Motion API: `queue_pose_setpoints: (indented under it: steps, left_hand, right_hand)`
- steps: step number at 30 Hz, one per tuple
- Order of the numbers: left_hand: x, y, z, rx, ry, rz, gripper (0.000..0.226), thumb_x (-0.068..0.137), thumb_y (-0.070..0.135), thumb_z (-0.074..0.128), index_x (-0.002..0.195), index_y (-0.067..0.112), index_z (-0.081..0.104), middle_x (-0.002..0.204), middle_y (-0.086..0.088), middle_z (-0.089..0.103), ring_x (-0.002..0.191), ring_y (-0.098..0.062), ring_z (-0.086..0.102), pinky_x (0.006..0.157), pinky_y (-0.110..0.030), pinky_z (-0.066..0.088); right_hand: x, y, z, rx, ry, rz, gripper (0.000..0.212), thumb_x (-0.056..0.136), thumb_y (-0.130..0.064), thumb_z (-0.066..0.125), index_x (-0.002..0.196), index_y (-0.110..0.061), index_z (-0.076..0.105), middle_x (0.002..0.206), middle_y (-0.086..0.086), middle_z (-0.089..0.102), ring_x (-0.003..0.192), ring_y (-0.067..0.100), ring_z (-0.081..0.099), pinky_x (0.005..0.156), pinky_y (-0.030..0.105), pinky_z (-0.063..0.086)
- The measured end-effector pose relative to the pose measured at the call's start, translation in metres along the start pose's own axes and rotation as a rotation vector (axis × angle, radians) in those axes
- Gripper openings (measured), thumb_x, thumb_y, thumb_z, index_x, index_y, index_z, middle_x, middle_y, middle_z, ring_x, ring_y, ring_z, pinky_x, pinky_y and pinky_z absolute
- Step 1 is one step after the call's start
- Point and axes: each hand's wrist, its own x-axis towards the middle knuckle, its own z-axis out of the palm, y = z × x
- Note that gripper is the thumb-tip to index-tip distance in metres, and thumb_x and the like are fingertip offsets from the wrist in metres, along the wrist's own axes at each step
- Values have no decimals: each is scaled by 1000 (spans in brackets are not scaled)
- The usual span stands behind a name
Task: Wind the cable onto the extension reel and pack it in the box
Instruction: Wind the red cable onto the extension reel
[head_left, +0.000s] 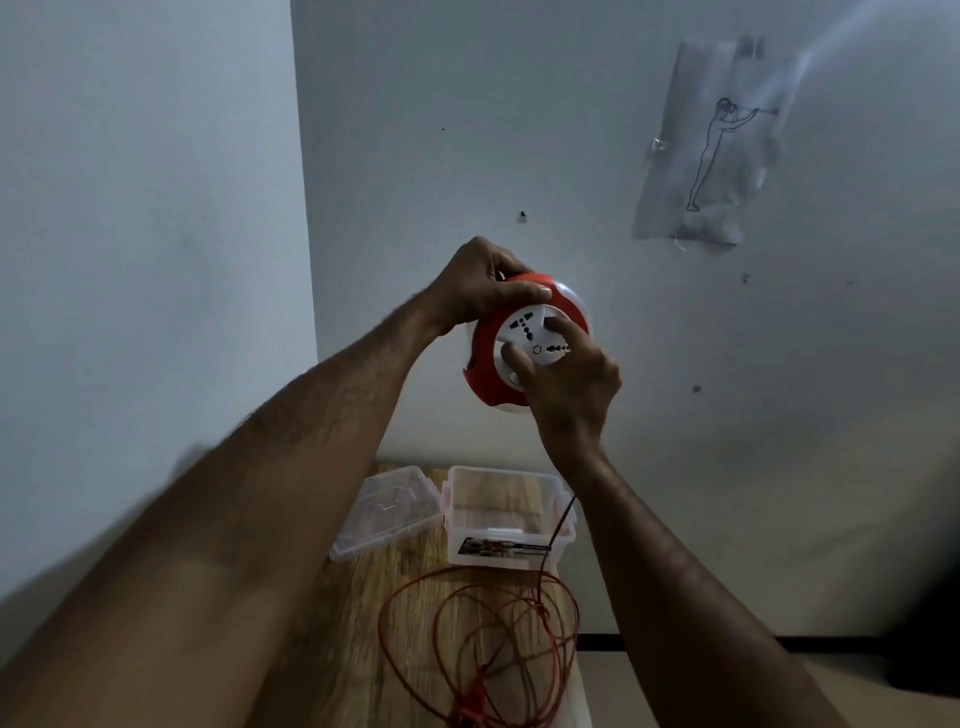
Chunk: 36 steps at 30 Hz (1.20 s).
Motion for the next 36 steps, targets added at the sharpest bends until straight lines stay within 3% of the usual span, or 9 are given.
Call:
queue_pose_setpoints:
  steps: [7,9,12,16,20,22,25,31,36]
  left_hand:
    - [8,6,12,-28,42,17,34,84,33,82,105,6,79,92,-4,76,81,-16,76,74,-28,63]
    - [11,7,18,-15,44,30,34,84,33,82,105,6,79,90,-3,75,81,-16,75,74,-29,64]
    - [16,11,25,10,50,47,35,83,35,83,104,7,79,90,-3,75,80,-15,75,74,-33,64]
    - [24,16,33,53,47,84,34,82,37,83,102,9,79,86,-5,74,77,-17,73,73,-36,63]
    - [31,20,48,89,38,86,33,82,36,83,102,11,79,82,0,71,74,-12,71,68,-24,58]
    - [33,19,58,100,25,83,34,82,35,83,103,8,79,79,9,68,72,0,67,66,-14,54]
    - [36,16,71,78,30,71,31,82,33,83,102,9,79,78,12,67,70,1,66,65,-13,52]
    - [48,17,93,54,-1,49,34,81,32,84,103,7,80,80,8,68,72,-3,67,65,-18,53]
    - [58,18,108,37,-5,39,35,81,31,84,104,6,79,88,-4,73,80,-16,71,69,-25,58]
  right_hand:
    - [5,-8,-2,186,86,325,59,74,-40,89,123,-14,68,118,5,72,93,3,61,65,-7,40]
    - [7,-8,-1,253,109,430,59,72,-39,90,122,-17,68,119,4,71,97,8,65,70,3,51]
    - [8,-7,-3,384,163,592,59,71,-38,91,121,-19,67,121,2,69,104,17,69,83,36,63]
    - [13,-5,-6,538,191,748,56,70,-36,91,118,-22,64,121,2,67,109,21,67,82,49,63]
    - [22,-4,-15,695,190,1008,55,76,-33,88,120,-16,61,119,5,65,105,22,68,75,37,63]
    - [29,-3,-27,833,174,1175,40,82,-33,83,105,-12,59,98,5,67,86,18,72,66,30,61]
    - [38,0,-41,1036,173,1377,39,91,-34,74,85,-12,43,83,9,63,73,18,71,77,35,63]
    - [56,28,-45,1356,183,1538,54,91,-25,76,131,-2,49,85,19,71,46,16,68,42,25,54]
    - [68,45,-60,1328,112,1515,43,97,-21,68,126,3,49,85,21,69,48,17,68,46,30,59]
